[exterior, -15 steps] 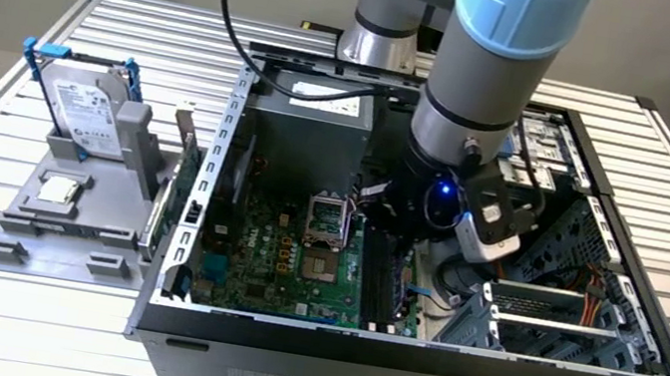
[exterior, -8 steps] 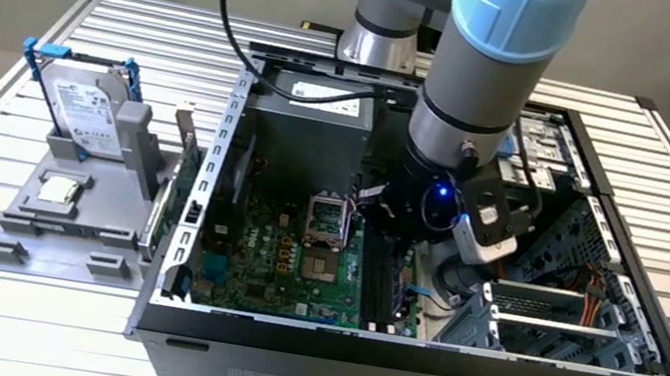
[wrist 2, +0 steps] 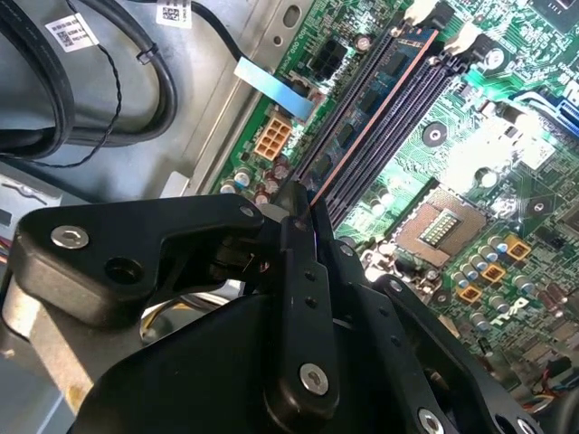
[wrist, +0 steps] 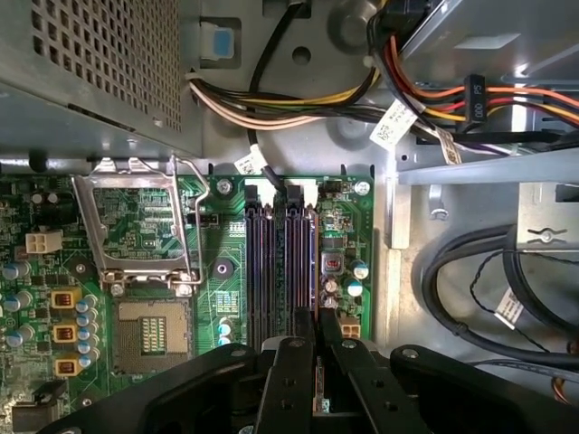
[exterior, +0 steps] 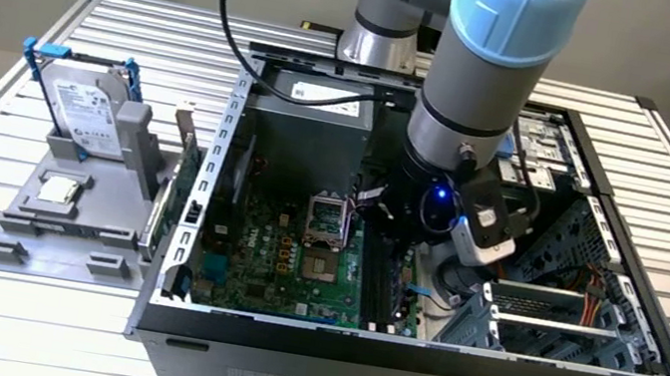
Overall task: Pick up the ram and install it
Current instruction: 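Insert the ram into the slot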
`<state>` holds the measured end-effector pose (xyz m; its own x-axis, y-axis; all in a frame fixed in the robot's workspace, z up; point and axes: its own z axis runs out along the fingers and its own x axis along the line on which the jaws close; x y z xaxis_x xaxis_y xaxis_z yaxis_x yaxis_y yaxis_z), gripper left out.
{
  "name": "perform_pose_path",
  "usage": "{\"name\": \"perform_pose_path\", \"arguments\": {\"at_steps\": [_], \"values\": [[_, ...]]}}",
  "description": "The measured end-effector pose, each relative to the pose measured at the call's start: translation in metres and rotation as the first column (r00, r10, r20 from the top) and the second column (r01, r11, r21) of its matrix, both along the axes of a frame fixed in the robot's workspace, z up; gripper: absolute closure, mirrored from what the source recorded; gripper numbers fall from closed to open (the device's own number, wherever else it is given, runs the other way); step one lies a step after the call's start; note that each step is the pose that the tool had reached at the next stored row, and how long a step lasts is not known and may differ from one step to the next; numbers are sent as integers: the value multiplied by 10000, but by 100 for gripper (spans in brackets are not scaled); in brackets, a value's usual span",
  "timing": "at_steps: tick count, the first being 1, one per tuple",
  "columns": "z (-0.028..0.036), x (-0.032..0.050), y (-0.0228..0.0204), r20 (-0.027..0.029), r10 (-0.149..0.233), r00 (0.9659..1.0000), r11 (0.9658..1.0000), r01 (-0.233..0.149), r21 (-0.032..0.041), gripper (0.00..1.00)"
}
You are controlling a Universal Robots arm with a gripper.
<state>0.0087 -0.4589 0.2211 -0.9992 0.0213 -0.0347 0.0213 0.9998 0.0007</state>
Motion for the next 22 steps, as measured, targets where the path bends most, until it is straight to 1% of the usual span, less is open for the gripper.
{"name": "perform_pose_path", "arguments": {"at_steps": [3, 10, 15, 22], "values": [[-14, 0, 0, -1, 0, 10000, 10000, 0, -1, 100], [-21, 0, 0, -1, 19, 10000, 10000, -19, -2, 100], [-22, -1, 1, -4, 45, 10000, 10000, -45, -25, 100], [-29, -4, 1, -6, 60, 10000, 10000, -60, -38, 100]]}}
